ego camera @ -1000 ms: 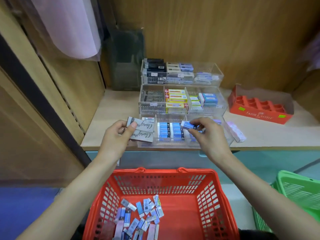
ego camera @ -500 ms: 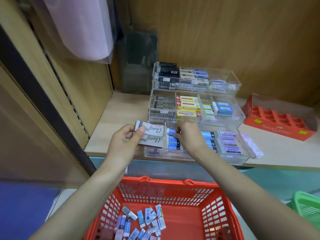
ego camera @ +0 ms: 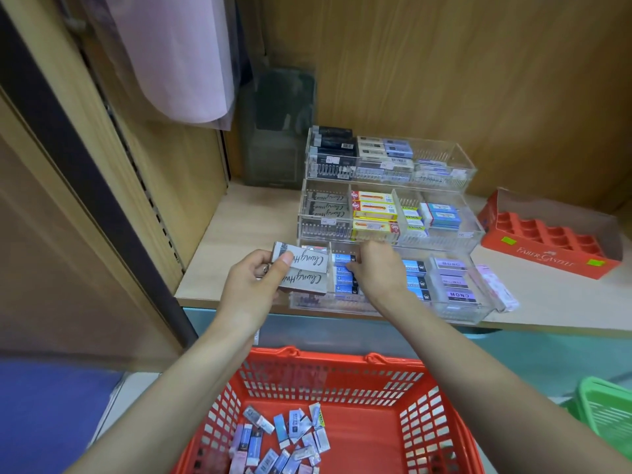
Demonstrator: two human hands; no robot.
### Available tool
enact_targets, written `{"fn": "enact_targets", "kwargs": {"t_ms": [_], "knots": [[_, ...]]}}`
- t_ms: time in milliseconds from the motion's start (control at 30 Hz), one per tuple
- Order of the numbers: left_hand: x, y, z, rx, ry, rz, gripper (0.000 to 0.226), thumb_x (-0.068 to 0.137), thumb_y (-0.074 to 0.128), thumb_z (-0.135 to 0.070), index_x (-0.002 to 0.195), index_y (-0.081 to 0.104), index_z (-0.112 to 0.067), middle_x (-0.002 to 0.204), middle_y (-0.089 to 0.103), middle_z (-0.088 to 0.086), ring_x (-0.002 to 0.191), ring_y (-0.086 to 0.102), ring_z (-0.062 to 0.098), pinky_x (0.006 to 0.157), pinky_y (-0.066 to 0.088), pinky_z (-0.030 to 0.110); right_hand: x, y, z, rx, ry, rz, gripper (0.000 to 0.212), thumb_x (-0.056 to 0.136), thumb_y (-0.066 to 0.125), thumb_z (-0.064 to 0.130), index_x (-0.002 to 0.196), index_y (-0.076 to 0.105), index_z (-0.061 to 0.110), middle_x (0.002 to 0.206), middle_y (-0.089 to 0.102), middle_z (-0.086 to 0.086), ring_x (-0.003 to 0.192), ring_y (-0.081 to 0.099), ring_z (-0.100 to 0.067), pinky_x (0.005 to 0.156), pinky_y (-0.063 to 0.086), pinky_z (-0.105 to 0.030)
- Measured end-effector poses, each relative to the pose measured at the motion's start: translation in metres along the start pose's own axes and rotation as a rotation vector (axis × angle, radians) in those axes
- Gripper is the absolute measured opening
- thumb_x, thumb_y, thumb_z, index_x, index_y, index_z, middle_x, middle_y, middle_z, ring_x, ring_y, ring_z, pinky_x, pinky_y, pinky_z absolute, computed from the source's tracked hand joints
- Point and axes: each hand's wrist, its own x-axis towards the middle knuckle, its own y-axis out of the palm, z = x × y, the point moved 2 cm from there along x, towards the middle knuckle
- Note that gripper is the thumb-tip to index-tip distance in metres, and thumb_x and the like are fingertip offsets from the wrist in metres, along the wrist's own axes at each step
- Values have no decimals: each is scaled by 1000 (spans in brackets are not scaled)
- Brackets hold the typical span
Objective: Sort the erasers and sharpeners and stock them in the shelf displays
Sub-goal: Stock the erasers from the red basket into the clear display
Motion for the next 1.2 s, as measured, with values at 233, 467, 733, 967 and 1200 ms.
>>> {"fn": "enact_targets", "kwargs": {"t_ms": [233, 467, 733, 967, 1200], "knots": [[-4, 3, -1, -19, -6, 3, 16, 94, 55, -16, 78, 58, -10, 47, 58, -12, 36, 48, -3, 37, 33, 8, -4, 0, -2, -21, -47, -41, 12, 88, 61, 14, 85, 58, 3, 96, 60, -19, 96, 58, -36, 65, 36, -30], [-3, 5, 2, -19, -37, 47, 21, 94, 55, -29, 81, 56, -13, 59, 62, -10, 43, 38, 4, 43, 29, 20, -36, -29, 8, 839, -23, 85, 19, 91, 48, 0, 92, 63, 11, 84, 63, -10, 64, 61, -18, 59, 47, -28], [-15, 16, 0, -7, -16, 106, 17, 93, 56, -26, 85, 63, -13, 52, 58, -13, 42, 44, -1, 42, 33, 14, -82, -37, 11, 1381, 120, 243, 6, 92, 57, 11, 94, 60, 7, 85, 67, -10, 71, 62, -14, 58, 51, -21], [-13, 13, -8, 12, -11, 80, 11, 92, 58, -21, 88, 62, -12, 61, 57, -9, 40, 46, -3, 41, 35, 10, -88, -46, 0, 1612, 212, 117, 6, 88, 59, 0, 90, 59, 6, 70, 63, -7, 63, 66, -13, 60, 54, -19], [2, 6, -19, 45, 39, 129, 13, 92, 57, -17, 86, 66, -11, 49, 56, -18, 43, 46, -4, 42, 33, 8, -75, -51, 12, 1487, 40, 83, 24, 82, 63, -7, 100, 62, 10, 74, 65, -8, 63, 63, -13, 60, 51, -18]]}}
